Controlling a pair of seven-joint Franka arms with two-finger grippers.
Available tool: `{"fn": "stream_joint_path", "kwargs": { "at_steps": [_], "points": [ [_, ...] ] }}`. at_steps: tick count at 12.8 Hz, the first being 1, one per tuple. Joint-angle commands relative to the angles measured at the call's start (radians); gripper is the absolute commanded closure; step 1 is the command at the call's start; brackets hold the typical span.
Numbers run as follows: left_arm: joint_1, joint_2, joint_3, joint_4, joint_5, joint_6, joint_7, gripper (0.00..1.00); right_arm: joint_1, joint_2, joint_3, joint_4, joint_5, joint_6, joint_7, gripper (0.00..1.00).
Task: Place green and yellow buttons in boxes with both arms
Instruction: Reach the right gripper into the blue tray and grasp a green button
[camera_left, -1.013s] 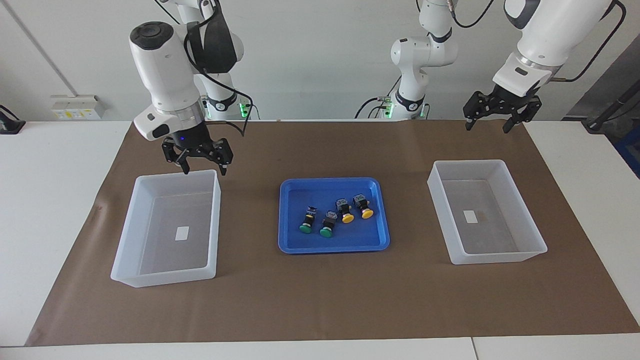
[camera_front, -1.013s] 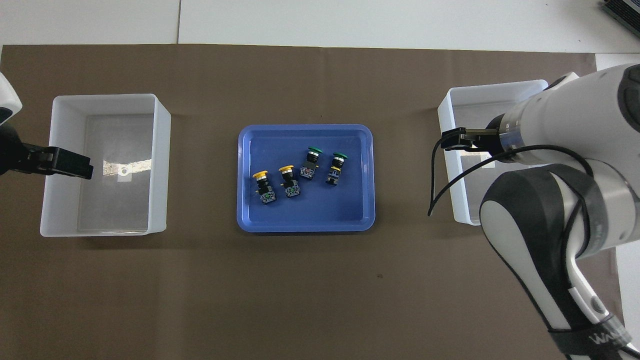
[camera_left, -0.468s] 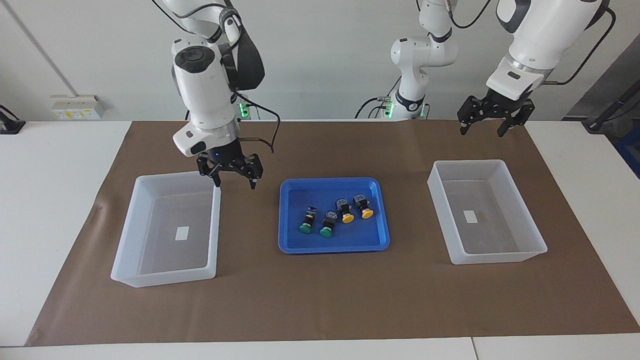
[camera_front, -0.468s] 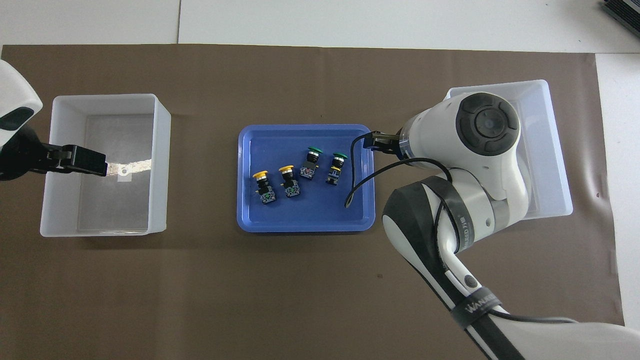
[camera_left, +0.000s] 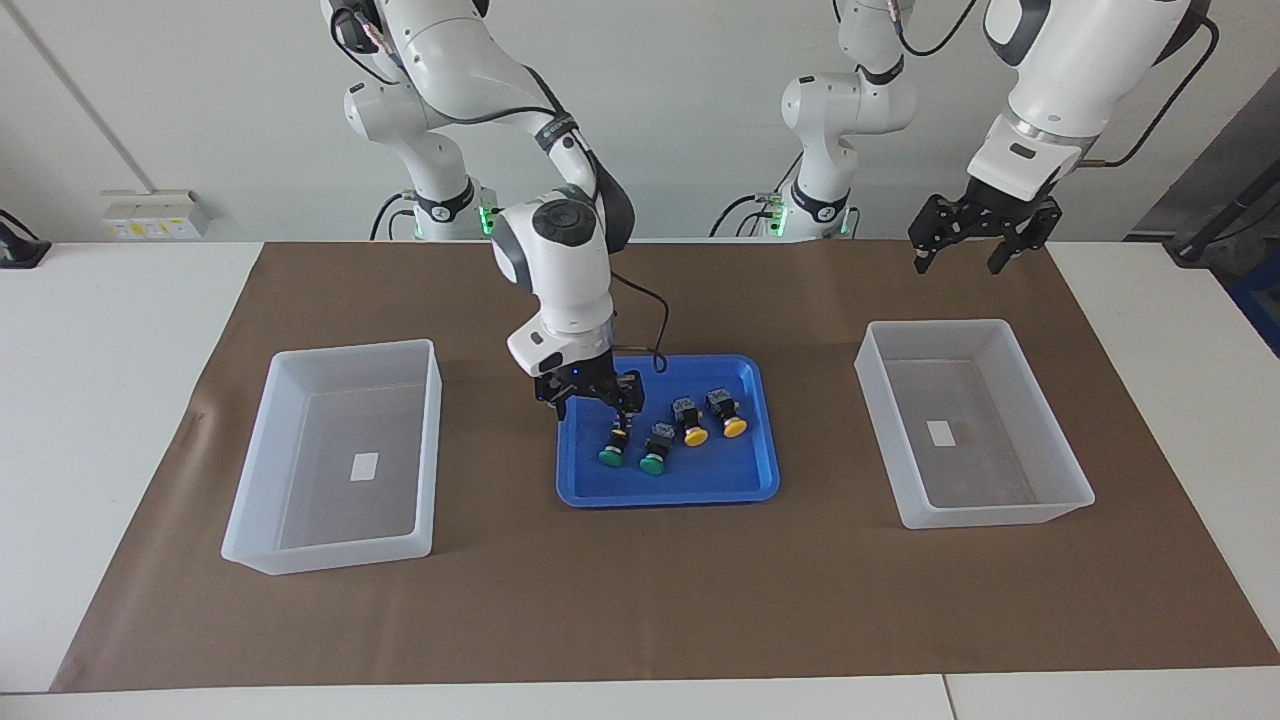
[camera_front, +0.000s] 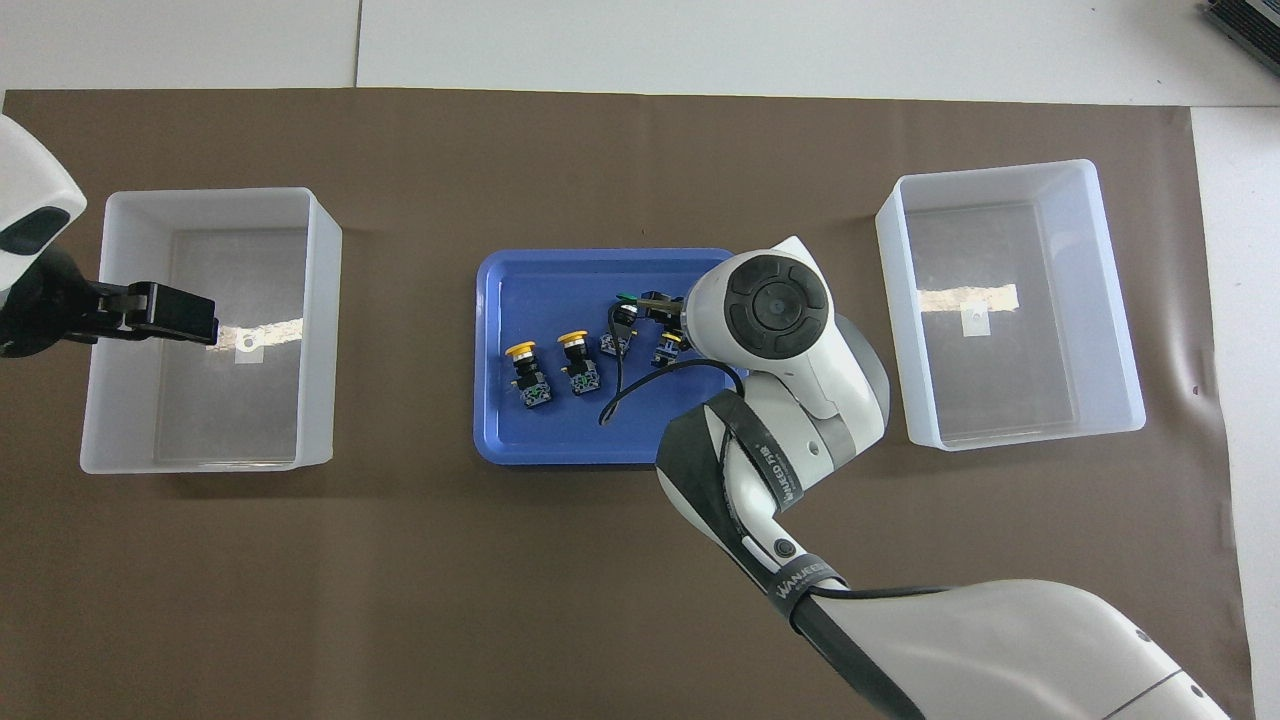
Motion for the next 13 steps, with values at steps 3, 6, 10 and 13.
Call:
{"fn": "stream_joint_path", "kwargs": {
  "at_steps": [3, 6, 10, 13],
  "points": [
    [-0.02, -0.039, 0.008, -0.058, 0.008, 0.043, -0.048, 0.0, 0.025, 0.093, 0.003, 0.045, -0.063, 0.088, 0.076, 0.02],
    [-0.02, -0.039, 0.008, -0.059, 0.008, 0.043, -0.048, 0.0, 0.031, 0.107, 0.003, 0.036, -0.071, 0.1, 0.072, 0.6],
    [-0.02, -0.041, 0.008, -0.059, 0.008, 0.041, -0.047, 0.0, 0.033, 0.104, 0.003, 0.034, -0.091, 0.079, 0.072, 0.99],
    [-0.02, -0.042, 0.008, -0.066, 0.008, 0.044, -0.048, 0.0, 0.022, 0.078, 0.002, 0.034, -0.091, 0.051, 0.062, 1.0]
  ]
}}
